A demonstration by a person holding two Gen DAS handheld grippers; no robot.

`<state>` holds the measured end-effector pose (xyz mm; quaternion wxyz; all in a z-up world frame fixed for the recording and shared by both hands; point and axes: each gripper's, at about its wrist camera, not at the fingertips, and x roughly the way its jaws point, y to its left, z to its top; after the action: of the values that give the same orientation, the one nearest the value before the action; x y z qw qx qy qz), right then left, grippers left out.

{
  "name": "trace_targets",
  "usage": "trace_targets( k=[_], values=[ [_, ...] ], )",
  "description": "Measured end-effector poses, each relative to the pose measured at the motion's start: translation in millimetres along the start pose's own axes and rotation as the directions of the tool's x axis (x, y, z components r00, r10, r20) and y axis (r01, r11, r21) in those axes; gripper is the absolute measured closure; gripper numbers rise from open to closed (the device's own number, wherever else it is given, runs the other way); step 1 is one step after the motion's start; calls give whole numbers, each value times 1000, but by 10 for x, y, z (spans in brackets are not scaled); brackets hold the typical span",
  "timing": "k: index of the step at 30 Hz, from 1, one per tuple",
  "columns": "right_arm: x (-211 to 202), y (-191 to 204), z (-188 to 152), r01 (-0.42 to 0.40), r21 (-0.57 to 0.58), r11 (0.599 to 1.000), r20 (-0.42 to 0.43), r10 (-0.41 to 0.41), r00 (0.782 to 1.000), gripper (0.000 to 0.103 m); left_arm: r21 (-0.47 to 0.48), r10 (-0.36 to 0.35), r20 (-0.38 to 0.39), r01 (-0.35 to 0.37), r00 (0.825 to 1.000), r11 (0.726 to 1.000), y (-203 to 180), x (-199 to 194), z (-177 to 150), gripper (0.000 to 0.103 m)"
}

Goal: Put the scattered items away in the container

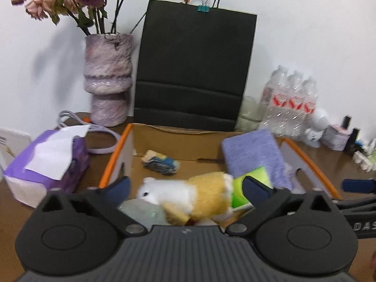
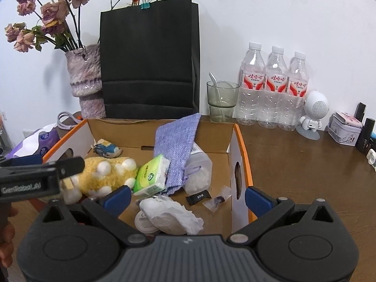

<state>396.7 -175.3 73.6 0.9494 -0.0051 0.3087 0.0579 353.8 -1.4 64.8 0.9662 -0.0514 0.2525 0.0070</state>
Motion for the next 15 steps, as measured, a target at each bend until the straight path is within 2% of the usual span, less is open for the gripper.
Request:
trace_targets(
  k=[15],
  values=[
    [-18,-26,9,1,2,1000,3,-1,1000,0,9,-12,12,11,1000,1000,-29,-80,3,0]
  ],
)
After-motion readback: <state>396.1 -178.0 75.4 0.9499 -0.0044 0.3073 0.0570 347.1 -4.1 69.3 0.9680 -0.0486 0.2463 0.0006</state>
